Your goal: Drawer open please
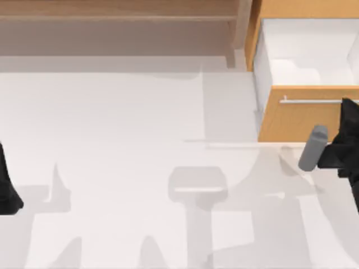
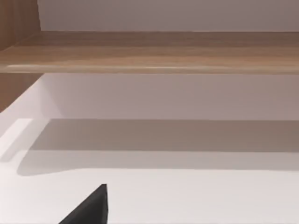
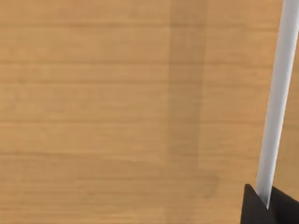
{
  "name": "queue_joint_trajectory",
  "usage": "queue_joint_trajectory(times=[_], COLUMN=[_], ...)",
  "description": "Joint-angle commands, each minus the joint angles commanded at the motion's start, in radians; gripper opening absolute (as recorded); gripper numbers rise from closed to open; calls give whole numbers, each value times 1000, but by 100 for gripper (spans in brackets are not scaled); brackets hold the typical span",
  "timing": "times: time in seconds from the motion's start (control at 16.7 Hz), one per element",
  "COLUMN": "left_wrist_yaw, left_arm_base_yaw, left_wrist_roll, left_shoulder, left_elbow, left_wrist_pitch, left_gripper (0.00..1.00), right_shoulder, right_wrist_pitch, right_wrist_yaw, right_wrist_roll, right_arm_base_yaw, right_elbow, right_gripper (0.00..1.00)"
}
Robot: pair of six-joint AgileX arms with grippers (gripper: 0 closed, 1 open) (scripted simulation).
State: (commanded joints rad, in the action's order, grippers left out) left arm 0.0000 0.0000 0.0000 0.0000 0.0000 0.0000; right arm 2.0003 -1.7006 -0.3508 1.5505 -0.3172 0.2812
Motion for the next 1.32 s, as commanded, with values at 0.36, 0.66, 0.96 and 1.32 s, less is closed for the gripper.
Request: queue_joint_trajectory(times=[0.36, 0.66, 0.96, 1.32], left_wrist_yaw=[0, 0, 0, 0], left_arm_base_yaw=[0, 0, 0, 0], left_wrist_roll=[0, 0, 0, 0], left_shoulder=[0, 0, 0, 0], left_elbow=[0, 0, 0, 0], left_wrist_pitch=[0, 0, 0, 0], left_gripper=[100, 100, 100, 100], right_shoulder=[-3, -3, -3, -3], right_wrist_pitch=[-8, -8, -8, -8], right_wrist_yaw=[-3, -3, -3, -3], right_wrist_roll=[0, 0, 0, 0], right_arm_base_yaw=[-4, -4, -4, -4], right_elbow=[-9, -9, -9, -9], right_gripper=[15, 53, 90, 100])
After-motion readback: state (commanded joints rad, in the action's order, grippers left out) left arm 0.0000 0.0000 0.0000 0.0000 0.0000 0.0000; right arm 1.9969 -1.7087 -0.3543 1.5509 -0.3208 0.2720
